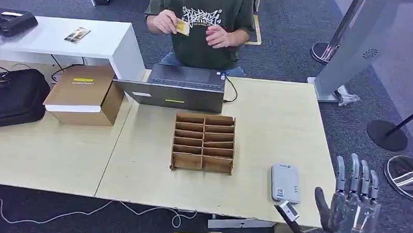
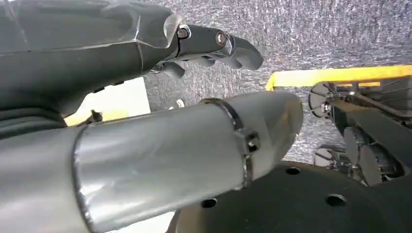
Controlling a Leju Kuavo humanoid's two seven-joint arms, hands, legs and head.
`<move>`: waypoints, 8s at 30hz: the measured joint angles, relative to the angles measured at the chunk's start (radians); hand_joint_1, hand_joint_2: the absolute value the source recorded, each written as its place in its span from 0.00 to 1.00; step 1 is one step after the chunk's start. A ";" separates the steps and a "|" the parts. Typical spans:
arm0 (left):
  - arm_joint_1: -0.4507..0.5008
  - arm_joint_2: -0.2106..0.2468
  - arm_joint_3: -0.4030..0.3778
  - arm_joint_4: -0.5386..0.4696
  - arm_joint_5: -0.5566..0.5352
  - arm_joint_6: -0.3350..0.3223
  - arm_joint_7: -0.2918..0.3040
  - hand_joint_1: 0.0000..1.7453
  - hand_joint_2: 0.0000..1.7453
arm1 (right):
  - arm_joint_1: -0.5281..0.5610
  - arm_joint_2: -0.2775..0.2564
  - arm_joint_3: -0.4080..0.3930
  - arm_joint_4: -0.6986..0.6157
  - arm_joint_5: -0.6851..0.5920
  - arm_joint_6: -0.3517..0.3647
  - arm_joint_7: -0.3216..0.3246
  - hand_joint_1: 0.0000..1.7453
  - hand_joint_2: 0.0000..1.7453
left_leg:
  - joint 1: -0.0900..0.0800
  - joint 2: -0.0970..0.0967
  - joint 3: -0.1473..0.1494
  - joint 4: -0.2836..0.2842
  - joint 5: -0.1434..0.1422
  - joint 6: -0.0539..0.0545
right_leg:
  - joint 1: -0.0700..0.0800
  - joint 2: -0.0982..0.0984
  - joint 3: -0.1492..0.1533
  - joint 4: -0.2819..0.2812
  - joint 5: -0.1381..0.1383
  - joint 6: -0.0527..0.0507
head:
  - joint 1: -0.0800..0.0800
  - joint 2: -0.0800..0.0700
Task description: Pass the card to the sensor for recognition and then transmit it.
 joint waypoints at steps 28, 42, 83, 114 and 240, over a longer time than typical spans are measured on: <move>-0.066 0.031 0.029 0.012 -0.225 -0.019 -0.016 0.00 0.00 | -0.641 -0.297 0.805 0.362 0.002 0.138 0.671 0.00 1.00 | 0.001 0.002 0.002 0.000 0.004 -0.003 | 0.000 0.002 0.000 0.003 0.003 -0.002 | 0.000 0.000; -0.080 0.049 0.051 0.021 -0.278 -0.036 -0.016 0.00 0.00 | -0.959 -0.203 0.809 0.710 0.002 0.182 0.643 0.00 1.00 | 0.001 0.001 0.002 0.000 0.004 -0.003 | 0.000 0.002 0.000 0.002 0.003 -0.002 | 0.000 0.000; -0.075 0.046 0.179 0.028 -0.318 -0.051 -0.002 0.00 0.00 | -0.972 -0.187 0.709 0.765 0.002 0.316 0.588 0.00 1.00 | 0.001 0.001 0.001 0.000 0.004 -0.003 | 0.000 0.002 -0.001 0.002 0.003 -0.002 | 0.000 0.000; -0.076 0.040 0.236 0.028 -0.405 -0.056 -0.003 0.00 0.00 | -0.916 -0.204 0.639 0.705 0.002 0.361 0.611 1.00 1.00 | 0.000 0.001 0.001 0.000 0.004 -0.003 | 0.000 0.002 -0.001 0.002 0.003 -0.002 | 0.000 0.000; -0.077 -0.078 0.616 -0.141 -0.653 -0.143 -0.004 0.00 0.00 | -0.184 -0.198 0.191 0.146 -0.503 0.772 0.765 1.00 1.00 | 0.000 0.002 0.001 0.000 0.001 -0.001 | 0.000 0.002 0.000 0.001 0.001 -0.001 | 0.000 0.000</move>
